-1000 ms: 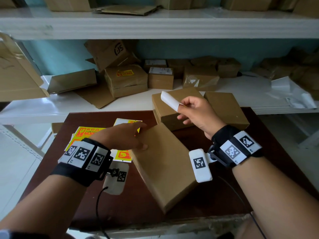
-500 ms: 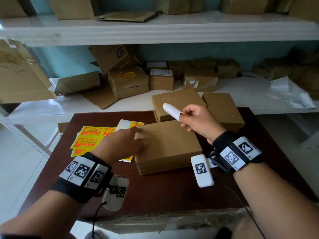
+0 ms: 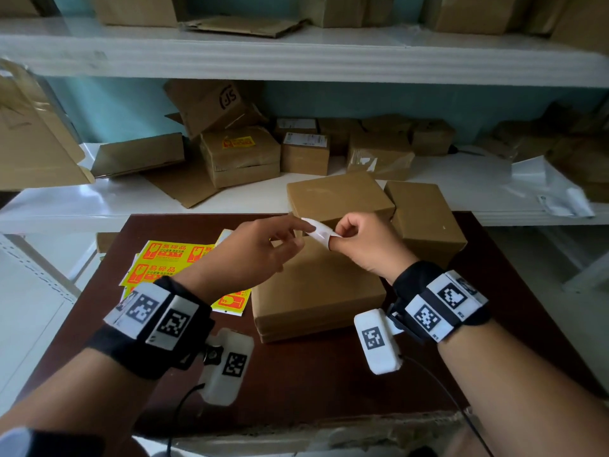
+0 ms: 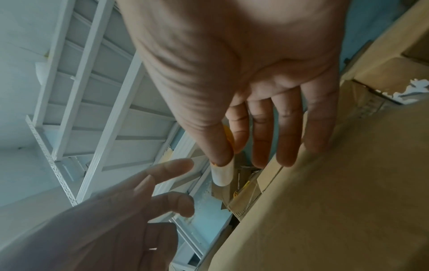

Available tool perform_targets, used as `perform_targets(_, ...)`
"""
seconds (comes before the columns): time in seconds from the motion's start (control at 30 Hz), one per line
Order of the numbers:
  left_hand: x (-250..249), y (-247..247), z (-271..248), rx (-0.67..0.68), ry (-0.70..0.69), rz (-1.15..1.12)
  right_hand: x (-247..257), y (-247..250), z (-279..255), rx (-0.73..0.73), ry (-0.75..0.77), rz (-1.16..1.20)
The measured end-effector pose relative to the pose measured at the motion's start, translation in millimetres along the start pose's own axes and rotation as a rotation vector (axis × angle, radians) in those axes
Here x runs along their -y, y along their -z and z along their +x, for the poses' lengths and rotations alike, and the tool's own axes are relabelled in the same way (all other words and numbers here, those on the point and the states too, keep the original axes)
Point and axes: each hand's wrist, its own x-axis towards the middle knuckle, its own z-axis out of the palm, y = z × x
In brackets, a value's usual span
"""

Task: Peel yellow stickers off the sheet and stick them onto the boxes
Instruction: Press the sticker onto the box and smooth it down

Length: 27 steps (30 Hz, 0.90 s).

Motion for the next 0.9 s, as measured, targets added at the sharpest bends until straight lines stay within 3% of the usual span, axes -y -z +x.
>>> perform_targets(0.2,11.9,4.3,4.8,-0.011,0.023,0.127,-1.1,1.0,2.4,-0.013,-0.036,-0.032)
perform_targets(0.4,30.8,0.7,3.1,0.309,0.111,0.536,0.0,3.6,-1.7,0.046,-0.084,0.016)
perform_targets(0.57,31.3,7.5,7.2,0.364,0.100,0.560,2.6,5.9,-3.4,0.071,-0.111,0.077)
perform_targets(0.67,28.2,8.5,7.1,0.270,0.045,0.547,6.4,2.2,-5.0,0.076,-0.091,0.094)
perform_targets(0.77,22.5,9.4,6.5,0.094,0.002,0.300,9.0,-3.5,-4.0,0.067,-0.055,0.033)
perform_targets(0.9,14.5,7.1,5.4,0.000,0.025,0.101,10.5,-6.0,-2.4,0.053,-0.041,0.022)
